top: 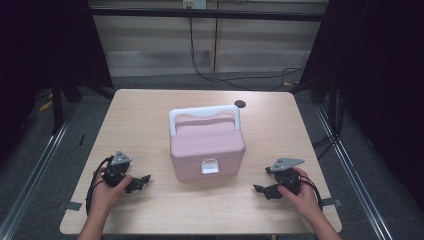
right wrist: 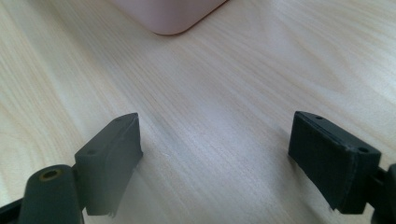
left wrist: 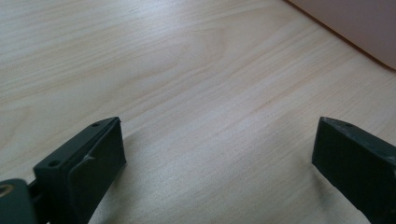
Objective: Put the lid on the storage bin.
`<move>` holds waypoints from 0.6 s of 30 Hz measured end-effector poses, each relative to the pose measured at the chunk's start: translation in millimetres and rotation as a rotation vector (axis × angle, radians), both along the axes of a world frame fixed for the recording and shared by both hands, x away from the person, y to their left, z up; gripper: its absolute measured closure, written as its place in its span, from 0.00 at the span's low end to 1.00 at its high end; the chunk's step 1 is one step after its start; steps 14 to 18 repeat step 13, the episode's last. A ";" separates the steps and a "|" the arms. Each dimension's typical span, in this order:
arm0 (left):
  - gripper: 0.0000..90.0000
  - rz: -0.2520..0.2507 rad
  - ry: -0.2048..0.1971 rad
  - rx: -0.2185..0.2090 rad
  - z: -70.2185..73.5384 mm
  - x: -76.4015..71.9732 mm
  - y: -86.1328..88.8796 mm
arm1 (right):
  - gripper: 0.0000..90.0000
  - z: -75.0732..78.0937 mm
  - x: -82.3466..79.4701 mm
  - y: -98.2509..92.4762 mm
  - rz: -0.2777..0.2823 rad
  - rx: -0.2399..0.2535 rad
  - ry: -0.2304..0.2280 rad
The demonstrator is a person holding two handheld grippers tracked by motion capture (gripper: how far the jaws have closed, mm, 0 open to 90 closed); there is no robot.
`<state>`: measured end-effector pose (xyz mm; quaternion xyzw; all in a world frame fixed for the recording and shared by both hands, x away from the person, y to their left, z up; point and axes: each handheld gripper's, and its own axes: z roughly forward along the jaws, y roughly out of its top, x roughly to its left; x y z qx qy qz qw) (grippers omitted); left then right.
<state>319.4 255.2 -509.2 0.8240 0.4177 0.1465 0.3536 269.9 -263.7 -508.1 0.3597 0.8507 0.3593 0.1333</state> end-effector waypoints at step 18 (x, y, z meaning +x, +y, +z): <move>0.00 -0.008 -0.014 0.037 -0.9 -2.2 -2.4 | 0.16 -2.8 -0.9 -1.6 0.005 0.015 -0.018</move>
